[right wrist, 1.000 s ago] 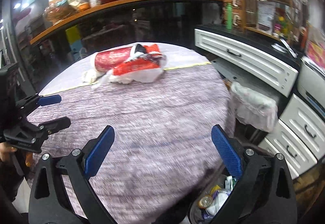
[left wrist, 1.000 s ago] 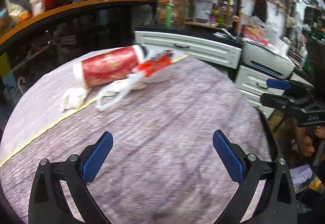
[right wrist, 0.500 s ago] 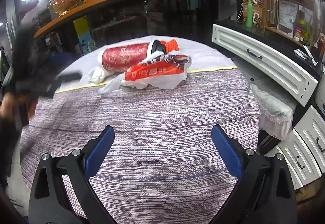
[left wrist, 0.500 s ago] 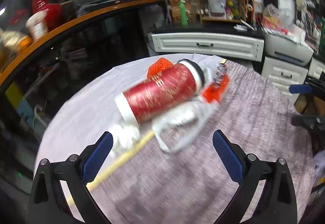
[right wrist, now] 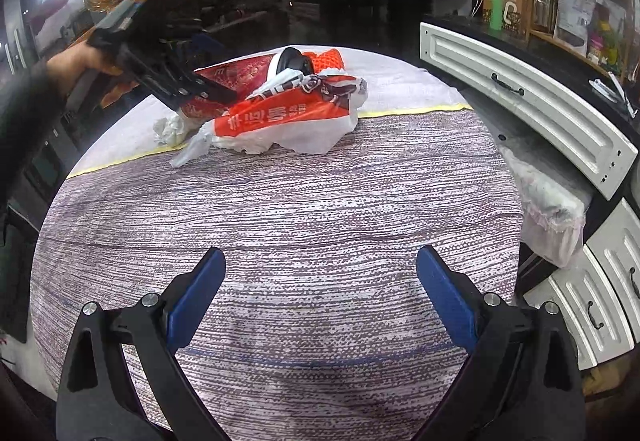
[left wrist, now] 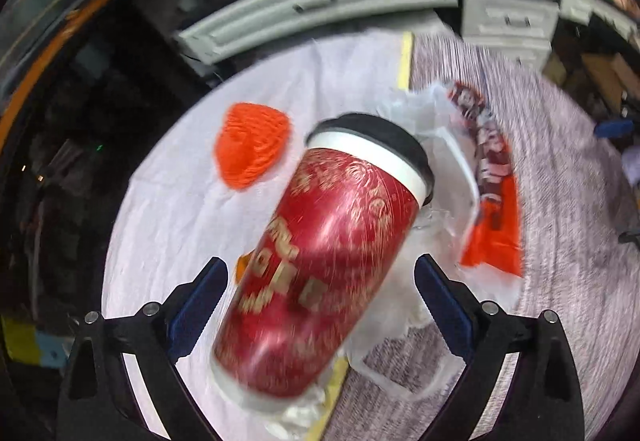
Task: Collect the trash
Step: 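Grasp the red tumbler with the left tool while the right tool grasps the snack bag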
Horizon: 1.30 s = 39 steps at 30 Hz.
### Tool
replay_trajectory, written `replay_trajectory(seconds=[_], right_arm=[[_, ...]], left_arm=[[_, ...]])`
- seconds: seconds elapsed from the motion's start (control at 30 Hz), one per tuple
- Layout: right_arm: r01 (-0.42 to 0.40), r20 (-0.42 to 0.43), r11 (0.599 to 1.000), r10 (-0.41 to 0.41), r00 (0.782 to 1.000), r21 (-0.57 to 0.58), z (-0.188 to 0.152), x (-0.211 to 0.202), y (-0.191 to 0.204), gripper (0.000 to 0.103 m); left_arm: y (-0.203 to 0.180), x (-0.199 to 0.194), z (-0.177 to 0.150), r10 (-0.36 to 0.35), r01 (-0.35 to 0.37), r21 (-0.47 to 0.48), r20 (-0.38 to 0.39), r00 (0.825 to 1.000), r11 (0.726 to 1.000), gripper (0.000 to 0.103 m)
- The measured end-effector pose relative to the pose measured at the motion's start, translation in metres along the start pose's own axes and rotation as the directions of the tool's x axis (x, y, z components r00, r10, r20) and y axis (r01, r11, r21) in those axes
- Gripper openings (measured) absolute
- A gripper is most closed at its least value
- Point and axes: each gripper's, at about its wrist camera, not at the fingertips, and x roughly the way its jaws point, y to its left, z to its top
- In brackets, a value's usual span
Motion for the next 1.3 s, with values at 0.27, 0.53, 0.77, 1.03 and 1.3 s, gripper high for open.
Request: replay_trajectory(seconds=[0.27, 0.53, 0.77, 1.03, 1.3], right_arm=[[-0.016, -0.004, 1.0, 0.016, 1.0, 0.024, 0.008, 0.01, -0.01, 0.095], [-0.024, -0.013, 1.0, 0.024, 1.0, 0.013, 0.011, 0.019, -0.008, 0.095], [-0.03, 0.015, 0.999, 0.031, 0.999, -0.026, 0.024, 0.021, 0.0, 0.095], [-0.093, 0.035, 0.996, 0.093, 0.995, -0.016, 0.051, 0.027, 0.002, 0.095], [-0.132, 0.026, 0.989, 0.131, 0.991, 0.066, 0.096, 0.063, 0.001, 0.095]], left_arm=[[-0.01, 0.048, 0.025, -0.035, 0.046, 0.1, -0.108, 0.994, 0.994, 0.09], [-0.017, 0.035, 0.013, -0.026, 0.028, 0.086, -0.03, 0.999, 0.996, 0.079], [-0.002, -0.01, -0.006, -0.013, 0.023, -0.064, 0.156, 0.988, 0.998, 0.077], [0.004, -0.07, -0.044, 0.026, 0.078, -0.249, 0.389, 0.921, 0.965, 0.077], [0.007, -0.096, -0.07, 0.066, 0.167, -0.396, 0.512, 0.857, 0.903, 0.077]])
